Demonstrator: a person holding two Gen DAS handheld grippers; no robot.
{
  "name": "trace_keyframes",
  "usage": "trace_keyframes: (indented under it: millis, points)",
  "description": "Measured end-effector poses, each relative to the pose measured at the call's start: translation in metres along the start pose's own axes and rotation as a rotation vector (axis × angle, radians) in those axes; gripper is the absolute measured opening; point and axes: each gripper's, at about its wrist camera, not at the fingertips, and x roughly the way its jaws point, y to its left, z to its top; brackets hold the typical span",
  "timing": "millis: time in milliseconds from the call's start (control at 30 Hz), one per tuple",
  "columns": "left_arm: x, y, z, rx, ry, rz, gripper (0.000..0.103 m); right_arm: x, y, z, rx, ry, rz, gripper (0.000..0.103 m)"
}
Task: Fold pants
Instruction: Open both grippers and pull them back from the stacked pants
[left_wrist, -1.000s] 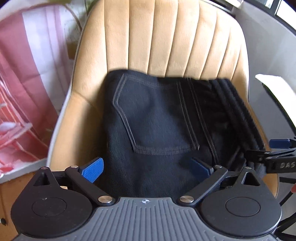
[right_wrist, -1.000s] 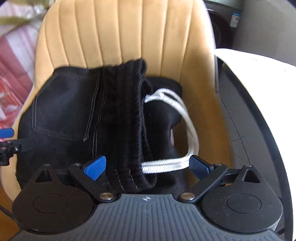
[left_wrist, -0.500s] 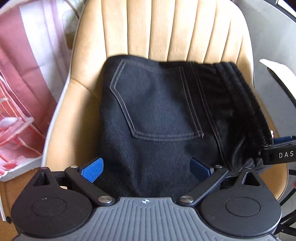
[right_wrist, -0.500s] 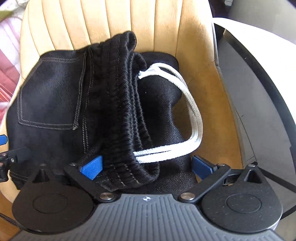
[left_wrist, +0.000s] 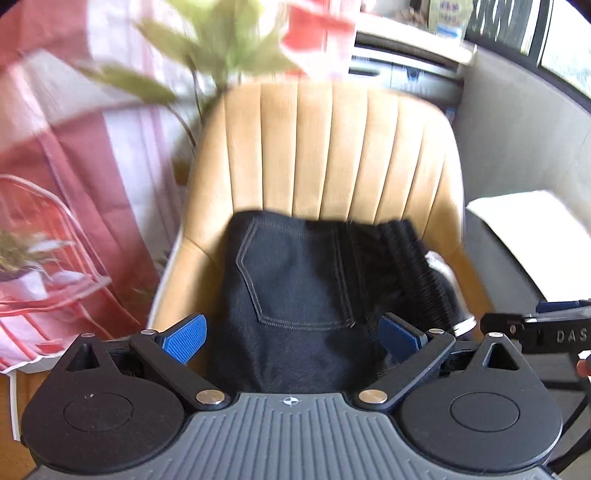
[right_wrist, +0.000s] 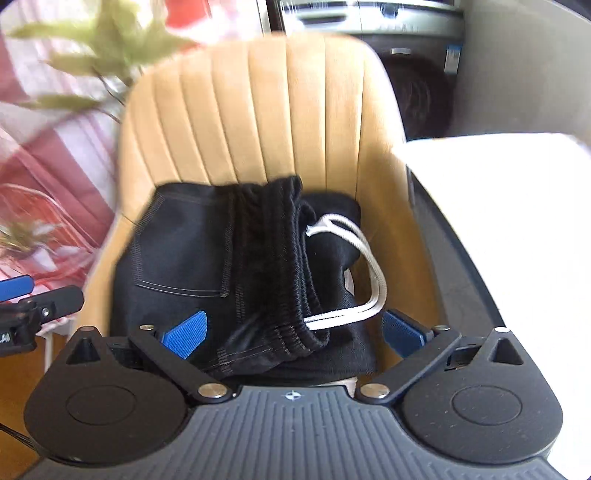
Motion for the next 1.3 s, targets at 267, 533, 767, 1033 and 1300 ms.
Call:
trace_keyframes:
  millis: [267, 533, 767, 1033, 1300]
  points:
    - [-0.112, -0.054, -0.02, 0.042, -0.119, 0.102, 0.103, -0.115, -0.002, -0.027, -0.066, -0.109, 0.042, 0.103]
    - [-0.196, -0.093, -0.054, 0.033, -0.145, 0.101, 0.103, -0.195, -0.008, -0.072, -0.089, -0.152, 0.078, 0.103]
    - [-0.226, -0.087, -0.088, -0.053, -0.136, 0.035, 0.103, -0.217, -0.013, -0.109, -0.088, -0.116, 0.088, 0.103]
    - [-0.241, -0.088, -0.105, -0.015, -0.109, 0.066, 0.103, -0.226, -0.015, -0.125, -0.05, -0.125, 0.088, 0.103]
    - [-0.245, -0.089, -0.11, -0.007, -0.116, 0.071, 0.103, -0.228, -0.011, -0.129, -0.057, -0.127, 0.083, 0.103]
